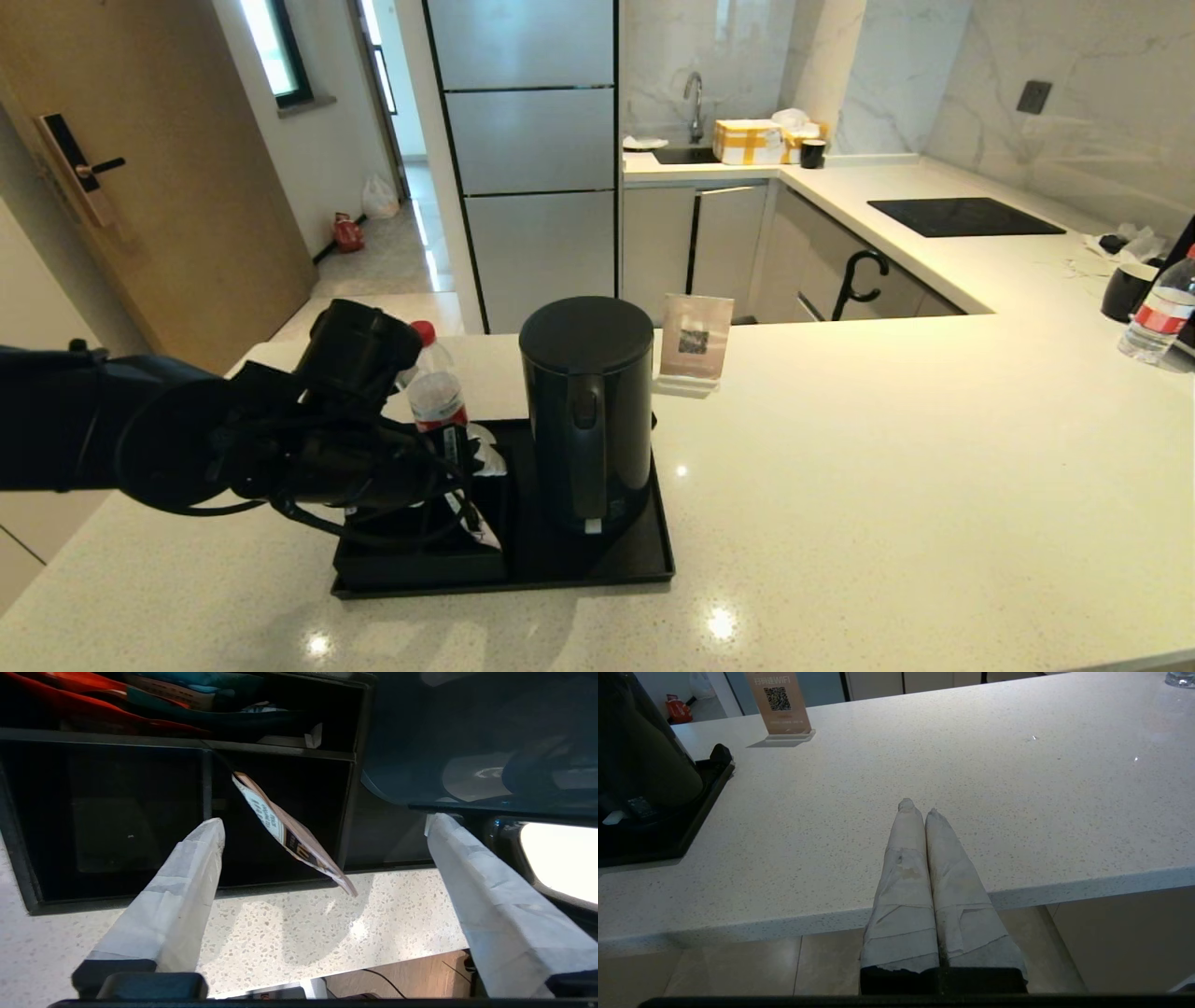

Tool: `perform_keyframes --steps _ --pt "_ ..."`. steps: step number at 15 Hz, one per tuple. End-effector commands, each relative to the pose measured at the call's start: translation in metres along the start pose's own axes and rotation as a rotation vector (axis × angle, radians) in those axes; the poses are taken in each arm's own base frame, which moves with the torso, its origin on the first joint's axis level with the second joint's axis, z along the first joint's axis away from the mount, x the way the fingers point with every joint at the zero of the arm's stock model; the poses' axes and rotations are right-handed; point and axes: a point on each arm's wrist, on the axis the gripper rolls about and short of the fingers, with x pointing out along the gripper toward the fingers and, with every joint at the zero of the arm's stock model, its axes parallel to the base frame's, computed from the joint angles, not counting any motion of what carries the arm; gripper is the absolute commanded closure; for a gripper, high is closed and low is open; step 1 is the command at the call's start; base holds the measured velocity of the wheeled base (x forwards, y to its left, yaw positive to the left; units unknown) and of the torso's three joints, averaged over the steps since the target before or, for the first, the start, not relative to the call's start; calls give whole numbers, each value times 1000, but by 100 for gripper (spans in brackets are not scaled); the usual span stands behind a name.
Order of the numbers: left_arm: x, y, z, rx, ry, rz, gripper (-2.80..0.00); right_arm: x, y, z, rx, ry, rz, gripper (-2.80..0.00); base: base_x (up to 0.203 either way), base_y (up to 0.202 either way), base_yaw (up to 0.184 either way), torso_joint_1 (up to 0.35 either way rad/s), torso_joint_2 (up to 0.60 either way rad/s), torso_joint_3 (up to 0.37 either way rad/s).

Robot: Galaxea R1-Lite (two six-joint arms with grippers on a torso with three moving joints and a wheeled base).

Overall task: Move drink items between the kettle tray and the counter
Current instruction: Pick up the tea bag

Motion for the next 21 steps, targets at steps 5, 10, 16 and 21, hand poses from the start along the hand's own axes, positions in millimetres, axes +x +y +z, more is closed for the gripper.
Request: perform_keyframes --steps 5,10,16,21 --pt "19 1 1 -29 7 67 -280 0 0 0 0 0 0 0 0 0 0 0 0 0" --pt "25 3 1 -35 -8 123 -280 0 0 0 0 0 0 0 0 0 0 0 0 0" --pt "21 2 1 -31 -16 115 -280 0 0 0 0 0 0 0 0 0 0 0 0 0" --pt "10 1 1 -26 -30 106 -280 0 0 0 0 0 0 0 0 0 0 0 0 0"
